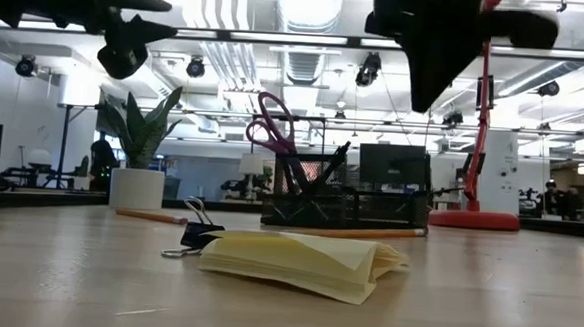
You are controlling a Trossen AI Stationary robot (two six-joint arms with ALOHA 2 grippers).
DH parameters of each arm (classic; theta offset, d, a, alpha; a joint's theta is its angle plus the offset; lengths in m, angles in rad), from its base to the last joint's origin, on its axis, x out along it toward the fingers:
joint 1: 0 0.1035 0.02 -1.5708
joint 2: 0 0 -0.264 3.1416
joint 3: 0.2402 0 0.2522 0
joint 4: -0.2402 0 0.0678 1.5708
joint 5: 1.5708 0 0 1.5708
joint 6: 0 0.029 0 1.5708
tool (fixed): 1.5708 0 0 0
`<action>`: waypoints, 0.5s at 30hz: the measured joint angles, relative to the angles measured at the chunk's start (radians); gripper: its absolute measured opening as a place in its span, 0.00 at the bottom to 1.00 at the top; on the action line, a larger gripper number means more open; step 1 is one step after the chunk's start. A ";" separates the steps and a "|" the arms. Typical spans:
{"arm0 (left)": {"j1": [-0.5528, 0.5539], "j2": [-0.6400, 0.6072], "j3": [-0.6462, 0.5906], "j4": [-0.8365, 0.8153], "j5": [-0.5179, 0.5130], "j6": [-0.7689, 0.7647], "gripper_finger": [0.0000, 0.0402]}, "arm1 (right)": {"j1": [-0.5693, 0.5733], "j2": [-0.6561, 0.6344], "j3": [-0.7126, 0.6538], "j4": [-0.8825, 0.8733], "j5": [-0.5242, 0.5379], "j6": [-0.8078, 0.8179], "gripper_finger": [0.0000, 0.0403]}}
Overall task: Pick and place office supplies into organizer
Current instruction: Put the bottom orange pencil into the black desk organizer
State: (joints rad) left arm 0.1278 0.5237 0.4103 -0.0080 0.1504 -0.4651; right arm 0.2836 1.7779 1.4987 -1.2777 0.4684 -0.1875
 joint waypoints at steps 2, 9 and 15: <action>0.000 0.011 0.000 0.000 -0.009 -0.011 0.34 | -0.019 -0.002 0.012 0.046 -0.188 0.065 0.02; -0.064 0.281 -0.012 0.025 -0.021 -0.140 0.34 | -0.068 0.086 -0.034 0.216 -0.385 0.161 0.05; -0.293 0.708 0.128 0.130 -0.253 -0.027 0.24 | -0.051 0.056 -0.125 0.189 -0.325 0.141 0.11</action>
State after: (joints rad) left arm -0.1650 1.2314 0.5378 0.1221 -0.1022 -0.4924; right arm 0.2324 1.8342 1.3732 -1.0890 0.1434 -0.0469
